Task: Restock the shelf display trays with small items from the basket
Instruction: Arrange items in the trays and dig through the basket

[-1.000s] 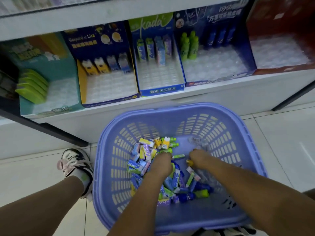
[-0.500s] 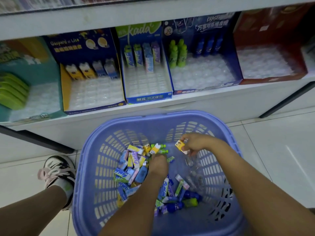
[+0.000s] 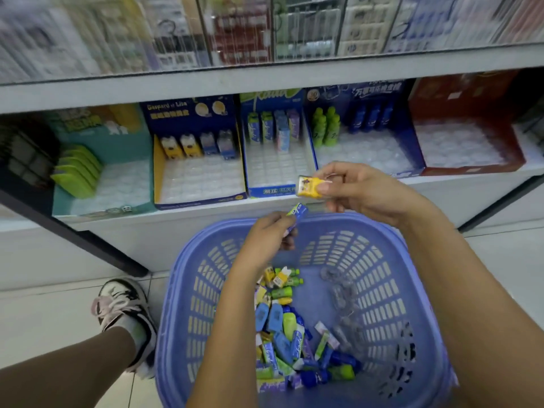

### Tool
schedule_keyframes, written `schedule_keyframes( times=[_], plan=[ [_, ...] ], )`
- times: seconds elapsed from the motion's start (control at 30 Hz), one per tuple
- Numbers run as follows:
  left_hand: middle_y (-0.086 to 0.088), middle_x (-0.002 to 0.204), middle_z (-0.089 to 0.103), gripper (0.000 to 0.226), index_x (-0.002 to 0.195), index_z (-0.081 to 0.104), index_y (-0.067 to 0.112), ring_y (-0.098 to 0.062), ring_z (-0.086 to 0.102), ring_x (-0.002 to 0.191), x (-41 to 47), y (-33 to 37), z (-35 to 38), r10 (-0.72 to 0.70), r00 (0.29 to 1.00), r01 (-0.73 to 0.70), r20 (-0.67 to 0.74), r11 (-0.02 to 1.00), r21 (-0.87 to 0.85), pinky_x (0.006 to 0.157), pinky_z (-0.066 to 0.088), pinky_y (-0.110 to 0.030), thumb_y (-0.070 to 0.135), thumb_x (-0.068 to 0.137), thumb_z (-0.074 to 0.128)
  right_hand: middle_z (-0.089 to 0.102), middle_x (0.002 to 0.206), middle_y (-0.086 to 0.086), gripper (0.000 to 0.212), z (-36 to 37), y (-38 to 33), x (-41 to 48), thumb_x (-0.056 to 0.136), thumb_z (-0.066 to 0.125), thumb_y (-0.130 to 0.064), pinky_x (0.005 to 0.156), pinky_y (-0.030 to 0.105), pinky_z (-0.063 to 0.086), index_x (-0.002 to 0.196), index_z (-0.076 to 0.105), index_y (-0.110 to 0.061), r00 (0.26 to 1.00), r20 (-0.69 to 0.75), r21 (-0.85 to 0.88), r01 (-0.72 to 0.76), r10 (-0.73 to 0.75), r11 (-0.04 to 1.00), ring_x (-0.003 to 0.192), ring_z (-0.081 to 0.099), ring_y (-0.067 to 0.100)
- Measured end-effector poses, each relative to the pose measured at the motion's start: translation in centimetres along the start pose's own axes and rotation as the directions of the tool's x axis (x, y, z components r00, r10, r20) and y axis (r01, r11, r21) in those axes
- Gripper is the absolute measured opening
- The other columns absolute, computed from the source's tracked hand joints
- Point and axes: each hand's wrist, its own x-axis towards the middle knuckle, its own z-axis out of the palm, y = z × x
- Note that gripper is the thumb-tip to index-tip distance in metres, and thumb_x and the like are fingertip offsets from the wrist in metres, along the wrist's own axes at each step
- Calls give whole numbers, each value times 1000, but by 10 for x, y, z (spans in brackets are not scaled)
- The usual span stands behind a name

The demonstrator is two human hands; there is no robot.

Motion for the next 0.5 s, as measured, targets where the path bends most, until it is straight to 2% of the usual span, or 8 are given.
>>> schedule_keyframes(
  times=[0.1, 0.23, 0.37, 0.4, 0.5],
  plan=[
    [5, 57, 52, 27, 69, 56, 16, -6, 44, 44, -13, 26, -22, 145, 978, -155, -152, 986, -55, 48, 43, -17, 23, 95, 54, 58, 76, 6, 18, 13, -19, 8, 78, 65, -5, 59, 19, 44, 94, 61, -13, 968, -186, -43, 161, -166, 986, 58, 55, 9],
    [10, 54, 47, 30, 63, 57, 23, -5, 40, 46, -26, 44, -61, 245, 907, -296, -343, 950, -105, 47, 39, -17, 33, 91, 60, 58, 82, -2, 22, 43, -37, 33, 87, 61, 0, 67, 15, 51, 103, 64, -14, 905, -241, -270, 285, -351, 920, 67, 59, 6],
    [1, 58, 46, 22, 71, 56, 15, -8, 37, 46, -29, 43, -96, 109, 854, -244, -508, 947, -207, 41, 35, -17, 18, 92, 51, 65, 91, 10, 20, 85, -50, 92, 80, 70, -3, 76, 28, 54, 98, 63, -5, 854, -273, -463, 287, -443, 839, 85, 62, 23],
    [0, 59, 46, 23, 70, 55, 14, -9, 36, 45, -29, 41, -104, 67, 846, -219, -529, 948, -230, 40, 34, -18, 16, 92, 49, 67, 95, 13, 20, 97, -51, 108, 79, 72, -5, 78, 27, 52, 98, 64, -2, 848, -246, -532, 287, -470, 796, 87, 62, 23],
    [-1, 58, 46, 23, 70, 55, 13, -7, 36, 39, -32, 37, -121, 12, 833, -207, -554, 934, -291, 44, 33, -21, 14, 92, 46, 69, 98, 14, 18, 126, -51, 149, 80, 69, -6, 70, 11, 43, 98, 67, -2, 843, -126, -719, 285, -522, 634, 84, 61, 17]
  ],
)
